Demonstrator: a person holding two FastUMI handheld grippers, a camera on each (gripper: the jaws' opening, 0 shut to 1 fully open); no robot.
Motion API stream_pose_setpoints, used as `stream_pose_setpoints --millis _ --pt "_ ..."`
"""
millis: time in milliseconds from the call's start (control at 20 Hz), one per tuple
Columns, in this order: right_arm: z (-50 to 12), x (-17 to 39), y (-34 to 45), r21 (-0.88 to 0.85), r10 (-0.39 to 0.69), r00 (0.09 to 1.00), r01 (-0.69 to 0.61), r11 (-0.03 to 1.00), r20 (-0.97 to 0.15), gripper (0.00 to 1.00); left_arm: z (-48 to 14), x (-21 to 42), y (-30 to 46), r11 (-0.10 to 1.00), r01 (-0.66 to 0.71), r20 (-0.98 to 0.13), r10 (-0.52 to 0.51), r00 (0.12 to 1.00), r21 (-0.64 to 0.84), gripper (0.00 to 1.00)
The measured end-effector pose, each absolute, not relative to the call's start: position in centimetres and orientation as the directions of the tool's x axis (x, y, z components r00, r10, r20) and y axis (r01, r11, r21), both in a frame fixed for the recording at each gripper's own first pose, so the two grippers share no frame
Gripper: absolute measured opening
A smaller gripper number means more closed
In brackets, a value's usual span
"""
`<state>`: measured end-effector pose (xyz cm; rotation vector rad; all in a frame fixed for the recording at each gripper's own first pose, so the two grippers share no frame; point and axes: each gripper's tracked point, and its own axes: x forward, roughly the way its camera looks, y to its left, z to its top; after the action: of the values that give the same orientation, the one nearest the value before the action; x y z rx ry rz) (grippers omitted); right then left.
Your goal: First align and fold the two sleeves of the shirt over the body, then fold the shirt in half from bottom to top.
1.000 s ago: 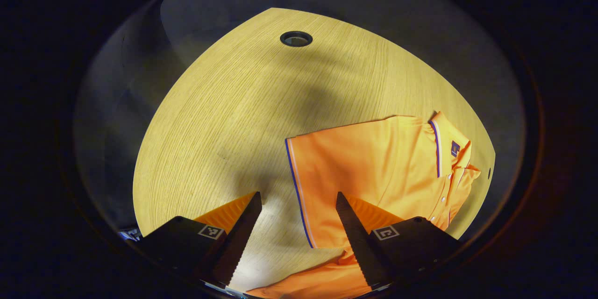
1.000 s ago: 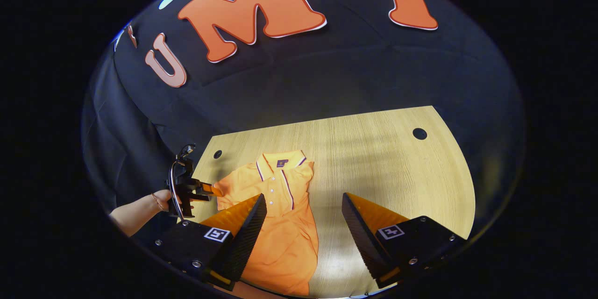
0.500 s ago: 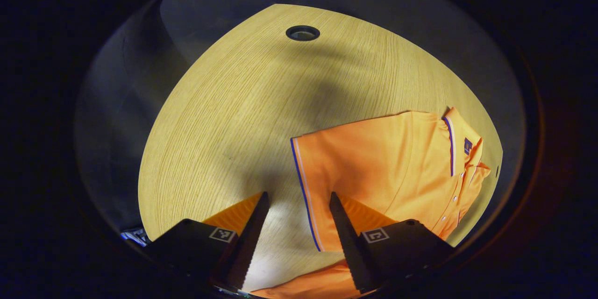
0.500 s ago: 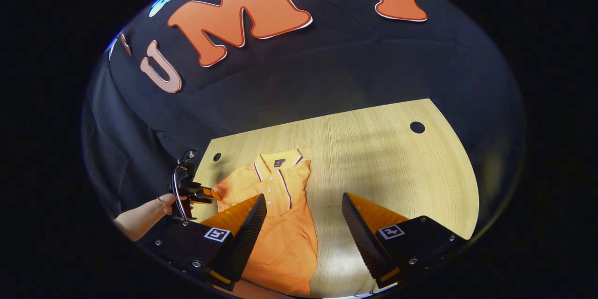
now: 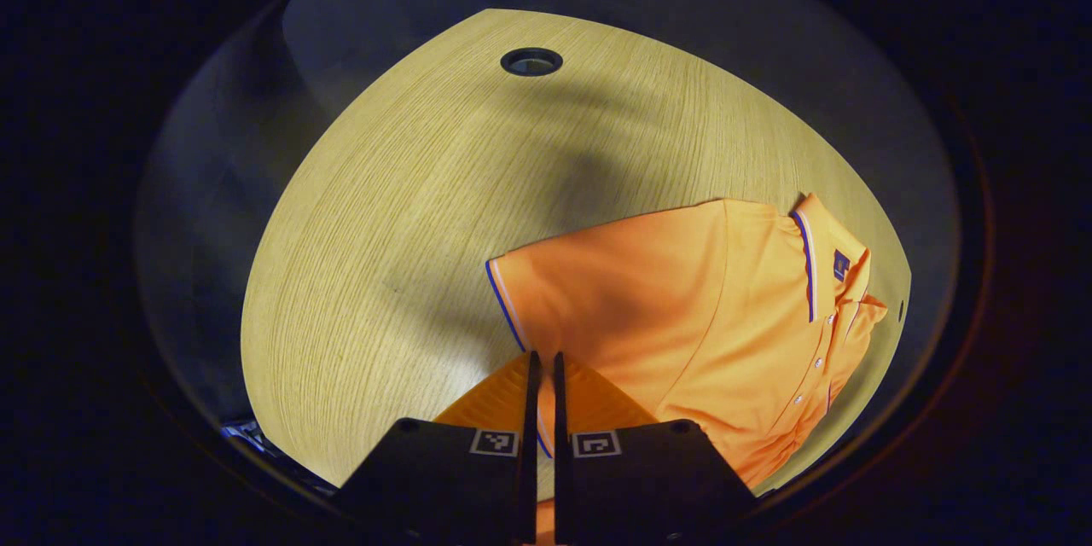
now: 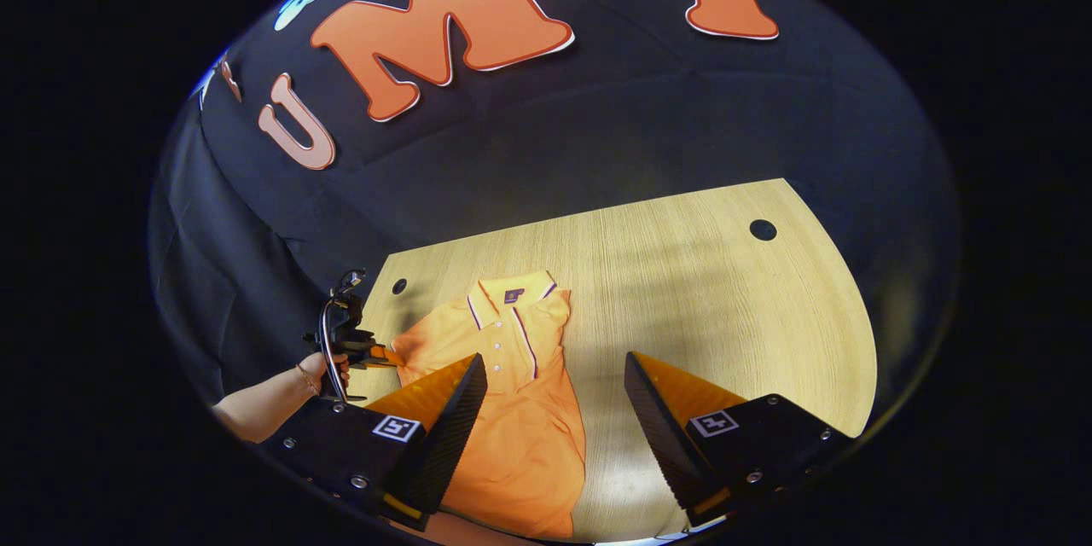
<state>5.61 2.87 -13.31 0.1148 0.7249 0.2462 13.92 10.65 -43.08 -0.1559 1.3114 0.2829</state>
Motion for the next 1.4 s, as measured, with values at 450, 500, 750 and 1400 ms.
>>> stream_pose_setpoints --millis 450,500,750,1400 --pt "-12.2 5.2 2.6 0.193 0.263 0.747 -0.183 0.964 -0.611 0.99 -37.7 15.0 8.0 0.988 -0.133 -0.933 0.12 0.339 0.079 0.08" --pt "-12.1 5.1 2.6 0.191 0.264 0.749 -0.185 0.964 -0.607 0.99 -37.2 15.0 7.6 0.99 -0.116 -0.931 0.119 0.346 0.084 0.08" --pt "-10.7 4.8 3.2 0.179 0.276 0.785 -0.212 0.961 -0.554 0.99 -34.2 14.9 3.8 0.997 -0.049 -0.923 0.072 0.378 0.058 0.08" --pt "-4.2 1.9 -0.5 0.04 0.204 0.914 -0.203 0.978 -0.35 0.99 -35.0 15.1 -13.3 0.974 0.228 -0.932 -0.075 0.355 0.008 0.08"
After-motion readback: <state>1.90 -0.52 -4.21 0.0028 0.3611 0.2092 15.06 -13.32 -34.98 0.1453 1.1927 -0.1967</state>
